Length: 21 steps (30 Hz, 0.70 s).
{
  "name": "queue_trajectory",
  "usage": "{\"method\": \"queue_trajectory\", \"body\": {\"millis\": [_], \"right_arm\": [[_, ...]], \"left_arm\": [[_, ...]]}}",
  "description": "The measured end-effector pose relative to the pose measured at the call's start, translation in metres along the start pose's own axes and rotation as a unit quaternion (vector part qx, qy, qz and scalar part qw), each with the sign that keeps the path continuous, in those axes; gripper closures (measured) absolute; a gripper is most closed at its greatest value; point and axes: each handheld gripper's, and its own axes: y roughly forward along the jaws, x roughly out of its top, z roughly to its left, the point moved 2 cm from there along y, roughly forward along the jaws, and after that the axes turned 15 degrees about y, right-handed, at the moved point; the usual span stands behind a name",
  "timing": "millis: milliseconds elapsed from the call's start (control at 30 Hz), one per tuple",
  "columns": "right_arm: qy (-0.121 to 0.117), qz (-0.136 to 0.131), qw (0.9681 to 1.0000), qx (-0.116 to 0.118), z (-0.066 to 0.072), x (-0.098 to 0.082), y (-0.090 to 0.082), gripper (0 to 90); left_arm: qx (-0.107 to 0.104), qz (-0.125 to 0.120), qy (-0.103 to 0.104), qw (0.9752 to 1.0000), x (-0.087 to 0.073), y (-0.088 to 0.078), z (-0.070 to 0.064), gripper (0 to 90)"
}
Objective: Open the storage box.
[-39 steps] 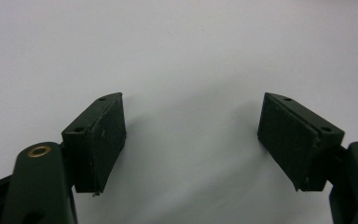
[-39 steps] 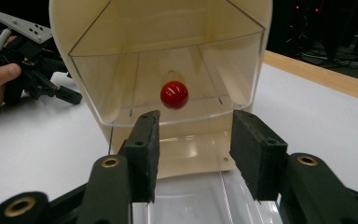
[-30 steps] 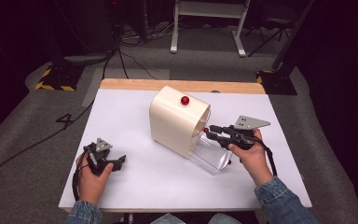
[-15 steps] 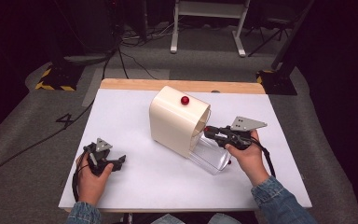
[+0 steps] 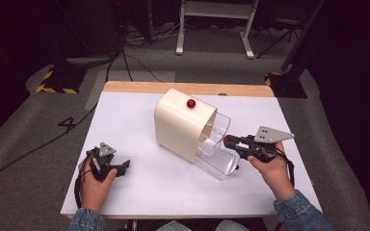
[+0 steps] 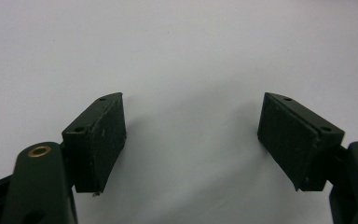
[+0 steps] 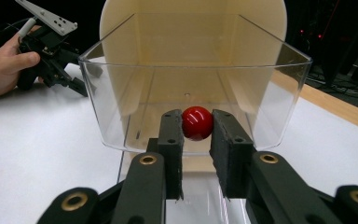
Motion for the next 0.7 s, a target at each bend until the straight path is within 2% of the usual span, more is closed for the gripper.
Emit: {"method": "queue_trajectory", "body": {"millis": [333,700], "right_arm": [[0.009,-0.006,0.9999,-0.003,-0.004,-0.012,-0.026,74.4],[0.027,0.005,0.9996,-0.004,-0.011,-0.026,-0.03,74.0]], "left_arm": [[0.0,0.0,0.0,1.0,0.0,0.0,0.0,23.7],[0.0,0.0,0.0,1.0,0.0,0.0,0.0,23.7]]}}
